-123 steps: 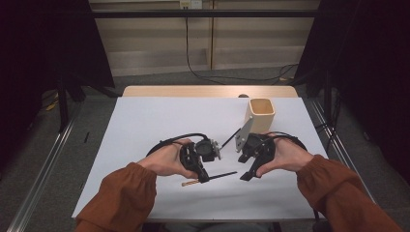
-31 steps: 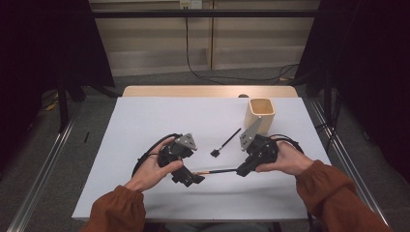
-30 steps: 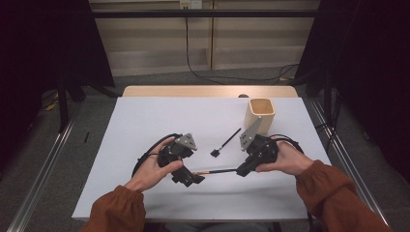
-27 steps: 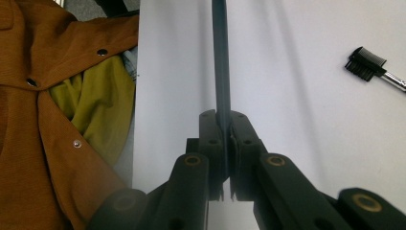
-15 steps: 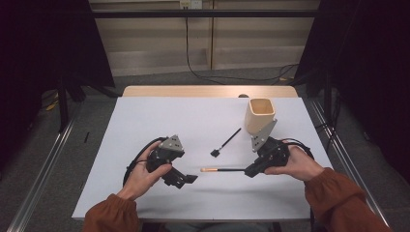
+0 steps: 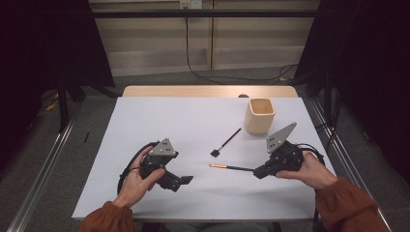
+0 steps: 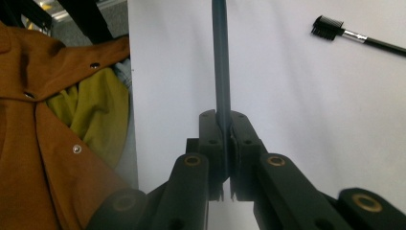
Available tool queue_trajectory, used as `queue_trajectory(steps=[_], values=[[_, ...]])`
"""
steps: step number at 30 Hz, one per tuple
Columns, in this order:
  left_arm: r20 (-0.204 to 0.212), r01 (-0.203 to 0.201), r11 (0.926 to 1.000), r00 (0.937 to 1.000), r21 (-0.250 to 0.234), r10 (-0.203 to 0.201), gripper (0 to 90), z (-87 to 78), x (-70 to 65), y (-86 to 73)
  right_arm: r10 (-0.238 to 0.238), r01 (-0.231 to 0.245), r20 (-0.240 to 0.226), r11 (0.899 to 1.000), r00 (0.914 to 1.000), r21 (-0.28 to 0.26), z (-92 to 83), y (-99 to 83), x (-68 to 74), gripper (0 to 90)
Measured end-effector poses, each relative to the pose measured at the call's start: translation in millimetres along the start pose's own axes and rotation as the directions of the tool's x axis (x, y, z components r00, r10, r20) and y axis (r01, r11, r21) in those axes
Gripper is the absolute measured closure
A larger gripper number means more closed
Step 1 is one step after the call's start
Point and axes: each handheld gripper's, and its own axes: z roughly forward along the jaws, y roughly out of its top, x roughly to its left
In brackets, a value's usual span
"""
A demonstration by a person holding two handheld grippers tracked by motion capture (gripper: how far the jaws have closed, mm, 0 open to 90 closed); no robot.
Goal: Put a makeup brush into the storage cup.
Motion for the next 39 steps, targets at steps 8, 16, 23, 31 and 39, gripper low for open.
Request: queue_trajectory(steps=[8, 16, 23, 31, 39], values=[[0.023, 0.031, 0.9977, 0.9993, -0.060, -0.030, 3.3, -6.8, 3.0, -7.5, 0.027, -0.029, -0.017, 0.993, 0.9995, -0.118, 3.7, -5.6, -0.4, 86.0], [0.003, 0.024, 0.9966, 0.9997, -0.079, -0.024, 3.0, -9.6, 1.7, -11.2, 0.041, -0.042, -0.012, 0.974, 0.9991, -0.221, 11.5, -7.9, -1.2, 86.0], [-0.005, 0.031, 0.9958, 0.9995, -0.086, -0.032, 3.0, -7.4, 0.9, -15.3, 0.040, -0.044, -0.018, 0.947, 0.9990, -0.320, 16.0, -9.2, 0.0, 86.0], [-0.018, 0.039, 0.9940, 0.9990, -0.102, -0.041, 2.9, -8.9, 0.3, -18.7, 0.048, -0.051, -0.019, 0.914, 0.9987, -0.403, 17.5, -13.9, 1.2, 86.1], [-0.012, 0.038, 0.9939, 0.9992, -0.104, -0.039, 2.9, -6.6, -1.7, -21.4, 0.061, -0.061, -0.013, 0.897, 0.9980, -0.437, 20.6, -18.3, 2.8, 86.1]])
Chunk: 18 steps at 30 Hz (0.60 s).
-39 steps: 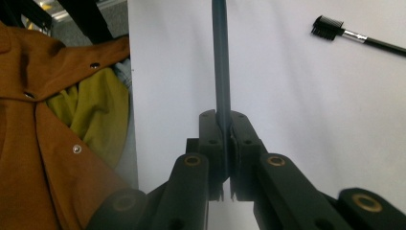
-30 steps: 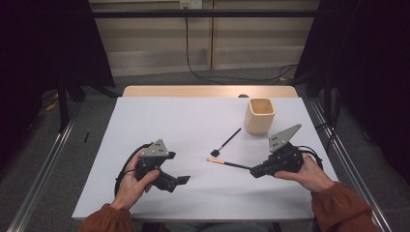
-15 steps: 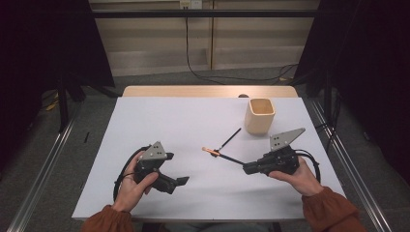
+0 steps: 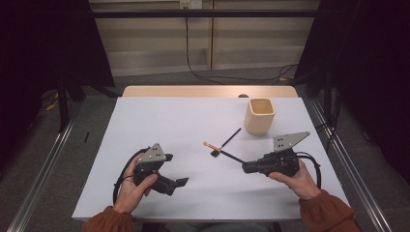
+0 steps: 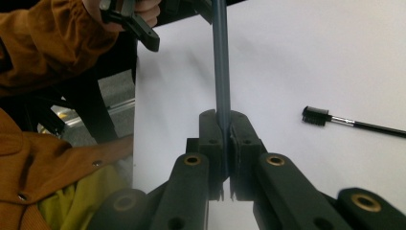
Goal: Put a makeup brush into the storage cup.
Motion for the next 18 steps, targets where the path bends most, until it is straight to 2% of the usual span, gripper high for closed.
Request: queue_trajectory(steps=[1, 2, 4, 5, 9, 12, 16, 18], values=[[0.003, -0.001, 1.0000, 1.0000, 0.000, 0.001, 2.9, 0.1, -0.5, -0.1, 0.000, 0.000, 0.000, 1.000, 1.0000, -0.029, -0.5, -0.6, 1.7, 86.1], [0.005, -0.004, 1.0000, 1.0000, 0.000, 0.004, 2.9, 0.1, -0.8, -0.3, 0.000, 0.000, 0.000, 1.000, 1.0000, -0.029, -0.5, -0.6, 1.7, 86.1], [0.005, -0.001, 1.0000, 1.0000, -0.005, 0.001, 3.0, -0.1, -0.8, -1.1, -0.014, 0.016, 0.032, 0.997, 0.9994, -0.071, -2.6, -2.3, 4.4, 86.1], [0.002, 0.005, 0.9999, 1.0000, -0.010, -0.005, 3.0, -0.4, -0.6, -1.7, -0.014, 0.016, 0.032, 0.997, 0.9994, -0.071, -2.6, -2.3, 4.4, 86.1], [-0.010, 0.030, 0.9993, 0.9995, -0.023, -0.030, 3.0, -1.1, 1.1, -3.9, -0.003, 0.011, 0.053, 0.989, 0.9986, -0.150, -8.0, -2.8, 5.3, 86.1], [-0.014, 0.026, 0.9993, 0.9995, -0.026, -0.026, 2.9, -1.4, 1.6, -4.7, 0.000, 0.008, 0.049, 0.987, 0.9988, -0.161, -8.0, -3.7, 4.7, 86.1], [-0.043, 0.031, 0.9993, 0.9986, -0.022, -0.032, 3.0, -0.5, 2.0, -5.4, -0.008, 0.016, 0.049, 0.988, 0.9988, -0.153, -6.6, -3.7, 5.1, 86.1], [-0.044, 0.035, 0.9990, 0.9984, -0.029, -0.036, 3.3, 0.6, 1.7, -6.6, -0.018, 0.025, 0.053, 0.990, 0.9984, -0.139, -5.6, -3.2, 6.0, 86.1]])
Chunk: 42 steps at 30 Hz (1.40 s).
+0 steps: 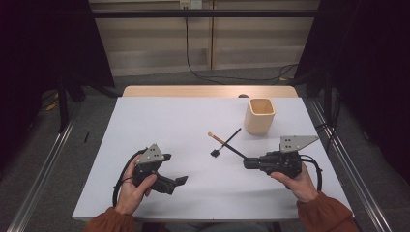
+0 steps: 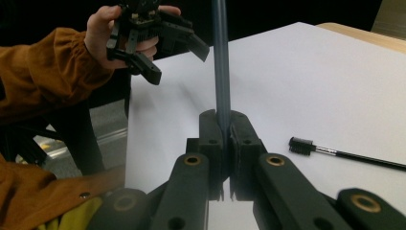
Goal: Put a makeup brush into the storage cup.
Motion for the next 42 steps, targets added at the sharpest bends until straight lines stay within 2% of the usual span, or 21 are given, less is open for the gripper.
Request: queue_trajectory(steps=[6, 8, 12, 16, 17, 22, 24, 27, 28, 30, 32, 34, 35, 37, 39, 42], values=[[0.022, 0.008, 0.9987, 0.9997, -0.051, -0.007, 2.5, 0.0, -2.8, 1.6, -0.006, 0.006, -0.014, 1.000, 0.9999, 0.001, 2.4, -0.6, 1.2, 86.1], [0.022, -0.001, 0.9974, 0.9998, -0.072, 0.002, 2.4, 0.0, -4.6, 2.8, -0.007, 0.007, -0.016, 1.000, 0.9998, 0.001, 2.4, -0.6, 1.5, 86.1], [0.054, -0.009, 0.9952, 0.9985, -0.097, 0.014, 2.2, 0.7, -7.9, 7.6, -0.012, 0.012, -0.019, 1.000, 0.9998, 0.000, 3.9, -0.1, 2.1, 86.1], [0.062, -0.019, 0.9903, 0.9977, -0.138, 0.028, 2.1, 3.1, -12.7, 16.2, -0.012, 0.012, -0.015, 1.000, 0.9998, -0.005, 4.5, 0.0, 1.9, 86.1], [0.072, -0.027, 0.9864, 0.9967, -0.162, 0.039, 2.0, 5.1, -15.7, 21.4, -0.011, 0.011, -0.014, 1.000, 0.9999, -0.008, 4.7, 0.0, 1.9, 86.1], [0.079, -0.051, 0.9809, 0.9947, -0.188, 0.066, 2.4, 10.7, -22.0, 29.3, -0.018, 0.018, -0.015, 1.000, 0.9997, -0.017, 5.9, 0.9, 4.0, 86.1], [0.093, -0.043, 0.9800, 0.9937, -0.194, 0.062, 2.7, 14.2, -23.4, 30.9, -0.021, 0.020, -0.016, 1.000, 0.9997, -0.020, 6.4, 0.7, 4.5, 86.0], [0.091, -0.042, 0.9746, 0.9939, -0.220, 0.063, 3.0, 17.7, -24.8, 32.6, -0.023, 0.022, -0.015, 1.000, 0.9996, -0.022, 6.5, 0.7, 4.2, 86.0], [0.095, -0.042, 0.9752, 0.9934, -0.217, 0.064, 3.1, 18.1, -24.4, 33.5, -0.024, 0.024, -0.015, 0.999, 0.9996, -0.023, 6.6, 0.7, 3.9, 86.1], [0.089, -0.031, 0.9717, 0.9946, -0.234, 0.053, 3.7, 19.5, -25.1, 34.8, -0.025, 0.024, -0.016, 0.999, 0.9996, -0.028, 7.0, 0.3, 3.5, 86.0], [0.078, -0.032, 0.9700, 0.9956, -0.241, 0.052, 3.8, 19.8, -26.3, 36.8, -0.024, 0.023, -0.016, 0.999, 0.9996, -0.029, 7.2, 0.2, 3.6, 86.0], [0.074, -0.016, 0.9698, 0.9966, -0.243, 0.035, 4.3, 20.1, -27.6, 39.7, -0.023, 0.023, -0.014, 0.999, 0.9996, -0.030, 7.5, 0.3, 3.4, 86.0], [0.078, -0.021, 0.9691, 0.9961, -0.246, 0.041, 5.4, 20.0, -28.2, 41.3, -0.023, 0.023, -0.014, 0.999, 0.9996, -0.032, 7.9, 0.4, 3.4, 86.0], [0.090, -0.052, 0.9624, 0.9928, -0.267, 0.079, 6.8, 20.5, -31.3, 43.7, -0.028, 0.028, -0.017, 0.999, 0.9995, -0.030, 9.5, 0.8, 3.9, 86.0], [0.118, -0.050, 0.9581, 0.9893, -0.282, 0.086, 6.2, 21.7, -34.7, 46.1, -0.030, 0.030, -0.017, 0.999, 0.9994, -0.028, 9.6, 1.1, 4.2, 86.0], [0.141, -0.044, 0.9568, 0.9860, -0.287, 0.088, 6.3, 24.4, -37.7, 50.2, -0.029, 0.028, -0.015, 0.999, 0.9995, -0.034, 9.7, 1.2, 3.6, 86.0]])
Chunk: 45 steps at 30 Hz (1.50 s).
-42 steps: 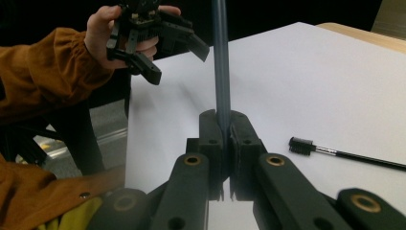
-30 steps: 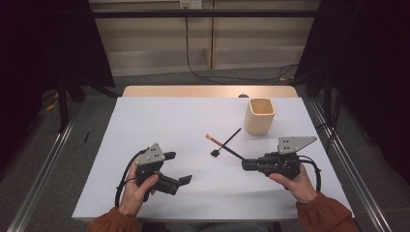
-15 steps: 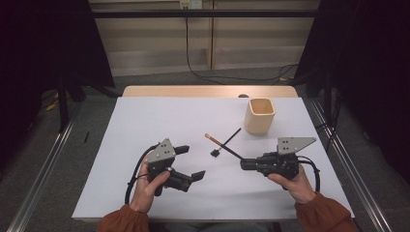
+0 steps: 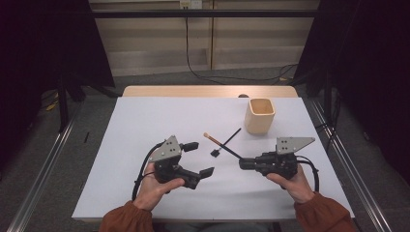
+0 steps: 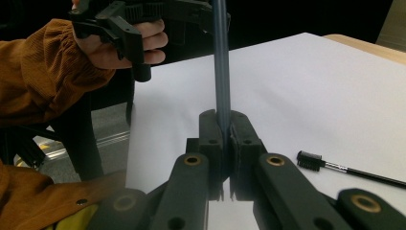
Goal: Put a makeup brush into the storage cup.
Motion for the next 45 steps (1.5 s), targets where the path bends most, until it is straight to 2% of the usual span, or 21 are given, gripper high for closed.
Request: queue_trajectory(steps=[2, 4, 8, 9, 11, 13, 14, 17, 18, 21, 22, 23, 25, 26, 30, 31, 33, 36, 41, 45], values=[[-0.006, 0.000, 1.0000, 1.0000, -0.002, 0.000, 7.1, 3.5, -0.5, 1.9, 0.003, -0.003, -0.001, 1.000, 1.0000, -0.003, -0.2, -0.1, -0.6, 86.0], [-0.002, 0.019, 0.9997, 0.9998, -0.013, -0.019, 9.2, 7.1, -0.7, 3.5, 0.004, -0.004, 0.001, 1.000, 1.0000, -0.004, -0.4, -0.2, -0.9, 86.0], [-0.008, 0.013, 0.9998, 0.9999, -0.014, -0.013, 10.1, 12.8, -0.8, 5.4, 0.003, -0.003, -0.003, 1.000, 1.0000, -0.002, 0.1, -0.4, -0.5, 86.0], [-0.010, 0.000, 0.9999, 1.0000, -0.011, 0.000, 11.8, 13.6, 0.0, 5.8, 0.003, -0.003, -0.001, 1.000, 1.0000, -0.001, 0.5, -0.4, -0.6, 86.0], [-0.024, 0.015, 0.9998, 0.9996, -0.009, -0.015, 13.0, 15.4, 1.0, 6.3, 0.005, -0.005, -0.001, 1.000, 1.0000, -0.001, 1.1, -0.5, -1.0, 86.1], [-0.021, 0.042, 0.9991, 0.9989, -0.008, -0.042, 18.7, 15.7, 3.2, 6.1, 0.006, -0.006, -0.001, 1.000, 1.0000, -0.003, 1.7, -0.3, -1.0, 86.1], [-0.032, 0.048, 0.9989, 0.9983, -0.003, -0.048, 19.7, 15.3, 3.8, 6.0, 0.005, -0.005, -0.002, 1.000, 1.0000, -0.003, 2.2, -0.3, -0.9, 86.1], [-0.038, 0.044, 0.9990, 0.9983, -0.002, -0.045, 26.2, 13.1, 2.7, 6.5, 0.003, -0.003, -0.002, 1.000, 1.0000, 0.003, 4.1, -1.3, 0.0, 86.1], [-0.037, 0.034, 0.9994, 0.9987, -0.008, -0.034, 32.0, 12.2, 2.1, 7.2, 0.007, -0.007, -0.001, 1.000, 1.0000, 0.004, 5.2, -1.6, -0.3, 86.1], [-0.033, 0.039, 0.9987, 0.9986, -0.032, -0.040, 34.8, 12.0, -0.4, 9.8, 0.008, -0.008, -0.005, 1.000, 1.0000, 0.005, 6.9, -1.9, -0.7, 86.1], [-0.034, 0.045, 0.9980, 0.9983, -0.045, -0.047, 40.2, 12.6, -1.5, 10.5, 0.011, -0.011, -0.008, 1.000, 0.9999, 0.012, 8.6, -2.7, -0.2, 86.1], [-0.038, 0.043, 0.9978, 0.9983, -0.050, -0.045, 40.2, 12.6, -1.8, 11.6, 0.011, -0.011, -0.008, 1.000, 0.9999, 0.012, 8.6, -2.7, -0.2, 86.1], [-0.031, 0.050, 0.9969, 0.9982, -0.062, -0.052, 43.5, 13.3, -1.5, 13.7, 0.005, -0.005, -0.007, 1.000, 1.0000, 0.012, 10.2, -2.6, 0.8, 86.0], [-0.017, 0.061, 0.9954, 0.9979, -0.074, -0.062, 49.5, 14.0, -1.8, 14.4, 0.001, 0.000, -0.010, 1.000, 0.9999, 0.013, 10.0, -2.1, 1.7, 86.0], [-0.018, 0.070, 0.9939, 0.9973, -0.086, -0.071, 50.3, 14.8, -0.6, 15.8, 0.005, -0.005, -0.011, 1.000, 0.9999, 0.010, 9.2, -2.7, 1.3, 86.0], [-0.008, 0.089, 0.9918, 0.9959, -0.091, -0.090, 51.0, 14.5, -0.1, 16.0, 0.005, -0.005, -0.011, 1.000, 0.9999, 0.010, 9.1, -2.8, 1.2, 86.1], [-0.008, 0.104, 0.9892, 0.9944, -0.103, -0.106, 52.6, 13.4, 2.4, 16.5, 0.004, -0.004, -0.017, 1.000, 0.9999, 0.013, 9.2, -3.0, 1.5, 86.1], [0.009, 0.124, 0.9858, 0.9923, -0.114, -0.123, 59.5, 10.5, 4.7, 16.6, -0.003, 0.003, -0.018, 1.000, 0.9998, 0.022, 10.2, -4.1, 2.7, 86.0], [0.030, 0.138, 0.9829, 0.9904, -0.122, -0.135, 65.3, 9.8, 3.3, 17.0, 0.001, 0.000, -0.024, 1.000, 0.9997, 0.025, 12.0, -4.9, 2.0, 86.0], [0.054, 0.168, 0.9778, 0.9852, -0.125, -0.163, 70.6, 9.2, 5.2, 17.4, -0.003, 0.004, -0.023, 0.999, 0.9997, 0.034, 13.2, -5.3, 2.7, 86.0]])
